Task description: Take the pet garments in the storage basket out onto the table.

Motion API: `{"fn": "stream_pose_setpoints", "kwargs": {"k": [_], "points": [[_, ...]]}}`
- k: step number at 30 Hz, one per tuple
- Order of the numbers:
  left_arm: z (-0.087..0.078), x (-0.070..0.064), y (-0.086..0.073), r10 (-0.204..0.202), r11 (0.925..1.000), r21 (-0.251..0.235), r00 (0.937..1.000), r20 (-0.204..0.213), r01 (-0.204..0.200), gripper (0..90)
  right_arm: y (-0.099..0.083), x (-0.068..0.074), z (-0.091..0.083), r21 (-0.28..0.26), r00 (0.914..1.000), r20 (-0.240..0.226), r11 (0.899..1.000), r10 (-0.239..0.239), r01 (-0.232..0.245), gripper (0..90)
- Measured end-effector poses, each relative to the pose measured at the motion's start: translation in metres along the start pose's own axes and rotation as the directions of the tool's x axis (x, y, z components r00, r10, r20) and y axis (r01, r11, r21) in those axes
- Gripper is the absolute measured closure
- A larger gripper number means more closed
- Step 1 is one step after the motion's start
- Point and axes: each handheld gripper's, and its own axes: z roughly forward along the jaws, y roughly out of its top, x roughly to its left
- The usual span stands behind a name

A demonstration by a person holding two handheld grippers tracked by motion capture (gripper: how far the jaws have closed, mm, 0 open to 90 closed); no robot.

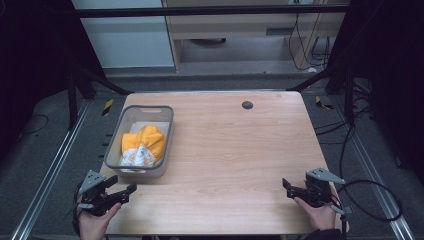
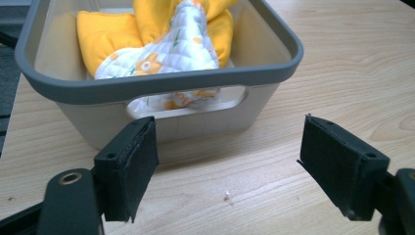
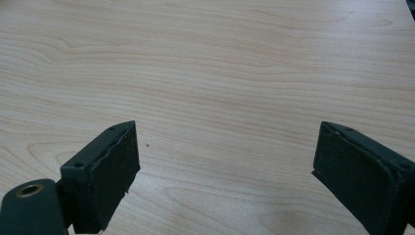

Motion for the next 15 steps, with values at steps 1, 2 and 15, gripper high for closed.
{"fn": "stream_pose_setpoints", "kwargs": {"k": [1,2,15], "points": [[-0.001,-0.001,0.001,0.0,1.0,-0.001,1.0,0.006,0.0,21.5,0.0,0.0,0.0,0.0,1.0,-0.001,1.0,-0.003,0.003,9.8],[-0.002,-0.001,0.002,0.001,1.0,-0.001,1.0,0.009,-0.001,21.5,0.0,0.001,0.0,0.001,1.0,-0.002,1.0,0.001,-0.001,9.8],[-0.012,-0.004,0.018,0.031,0.9994,-0.018,0.9991,0.028,-0.031,21.5,0.0,0.002,0.001,0.001,0.9999,0.001,1.0,-0.016,0.016,9.7]]}}
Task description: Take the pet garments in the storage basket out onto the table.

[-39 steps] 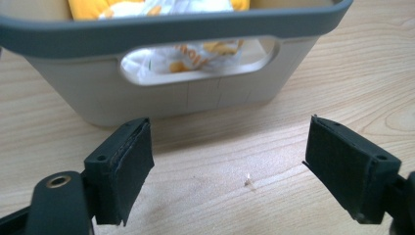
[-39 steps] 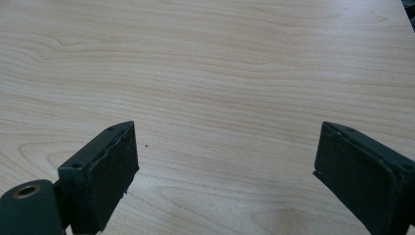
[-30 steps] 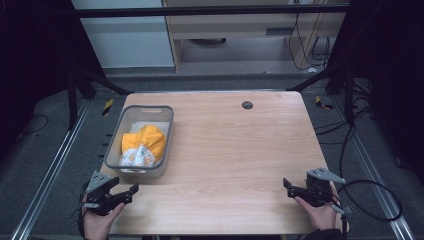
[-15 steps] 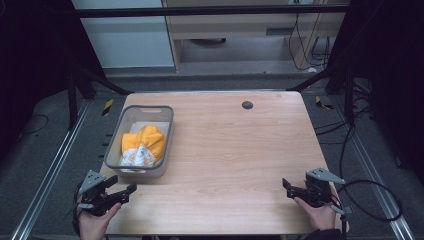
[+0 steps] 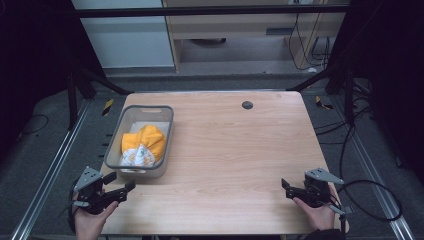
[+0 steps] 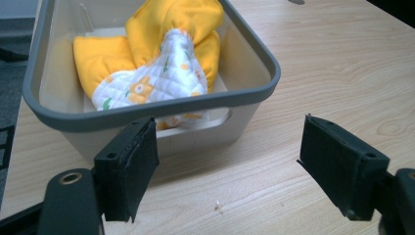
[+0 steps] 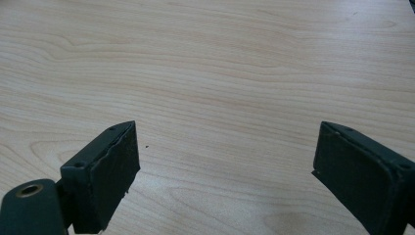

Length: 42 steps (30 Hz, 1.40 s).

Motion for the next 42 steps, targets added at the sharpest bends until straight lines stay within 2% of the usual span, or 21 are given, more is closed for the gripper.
{"fn": "stream_pose_setpoints", "kwargs": {"k": [8,17,31,42], "points": [[-0.004,-0.003,0.014,0.027,0.9996,-0.002,0.9995,0.017,-0.027,21.5,0.0,0.001,0.0,0.002,1.0,0.002,1.0,-0.001,0.001,9.8],[-0.004,-0.006,0.037,0.054,0.9983,-0.023,0.9985,0.013,-0.054,21.5,-0.001,0.001,0.0,0.002,1.0,0.007,1.0,0.004,-0.004,9.8],[-0.003,-0.005,0.062,0.054,0.9969,-0.06,0.9982,0.028,-0.052,21.4,-0.001,0.0,0.0,0.004,0.9999,0.011,1.0,-0.005,0.005,9.7],[0.006,0.001,0.071,0.052,0.998,-0.038,0.9984,0.022,-0.051,21.2,-0.001,0.0,0.001,0.006,0.9999,0.013,1.0,-0.009,0.009,9.6]]}}
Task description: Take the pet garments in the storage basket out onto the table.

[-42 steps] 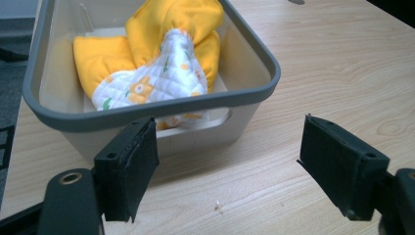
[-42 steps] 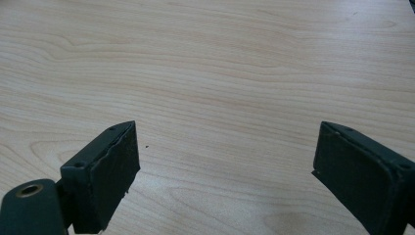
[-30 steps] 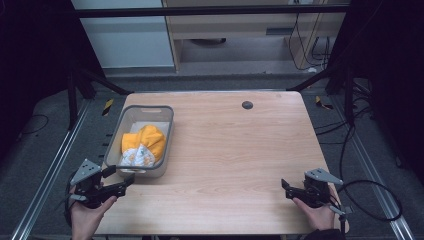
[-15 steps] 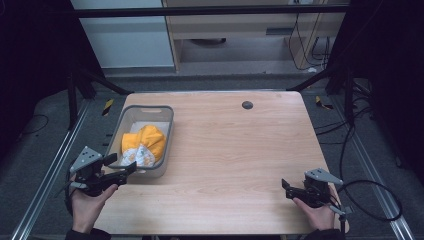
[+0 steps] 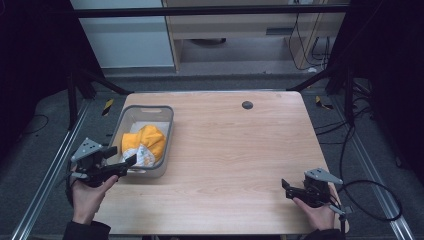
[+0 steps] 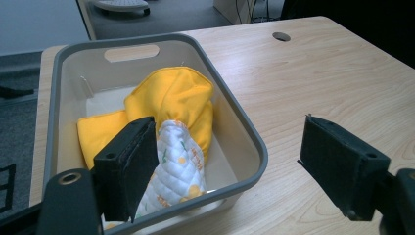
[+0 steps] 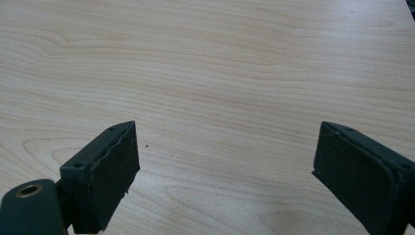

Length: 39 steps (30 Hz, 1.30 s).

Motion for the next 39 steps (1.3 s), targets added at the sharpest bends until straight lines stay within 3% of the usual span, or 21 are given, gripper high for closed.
{"fn": "stream_pose_setpoints", "kwargs": {"k": [10,30,39], "points": [[0.02,0.012,0.006,-0.029,0.9989,0.036,0.9996,-0.005,0.029,20.8,0.0,0.0,0.001,0.006,1.0,-0.002,1.0,-0.003,0.003,9.5],[0.045,0.022,0.02,-0.017,0.9942,0.106,0.9993,-0.034,0.02,20.7,0.0,-0.001,0.002,0.014,1.0,-0.005,1.0,-0.002,0.002,9.4],[0.057,0.029,0.022,-0.012,0.9878,0.155,0.9984,-0.055,0.02,20.8,0.0,-0.001,0.003,0.022,0.9999,-0.01,1.0,-0.006,0.006,9.2]]}}
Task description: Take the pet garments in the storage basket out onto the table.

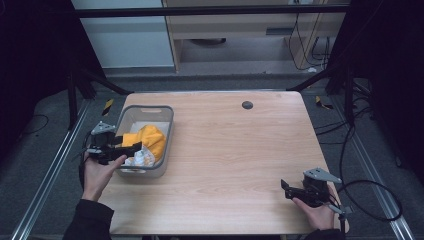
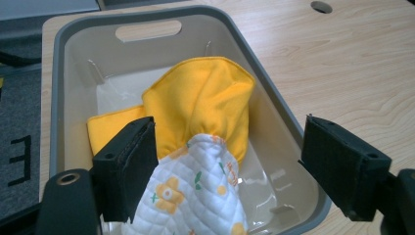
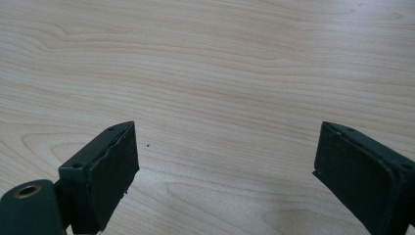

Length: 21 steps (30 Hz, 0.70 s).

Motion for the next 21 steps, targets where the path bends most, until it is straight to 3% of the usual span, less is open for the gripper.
{"fn": "stream_pose_setpoints", "kwargs": {"k": [21], "points": [[0.023,0.003,0.006,0.037,0.9936,0.108,0.9991,-0.019,-0.035,22.4,0.0,0.0,0.001,0.006,1.0,-0.006,1.0,0.0,0.0,9.1]]}}
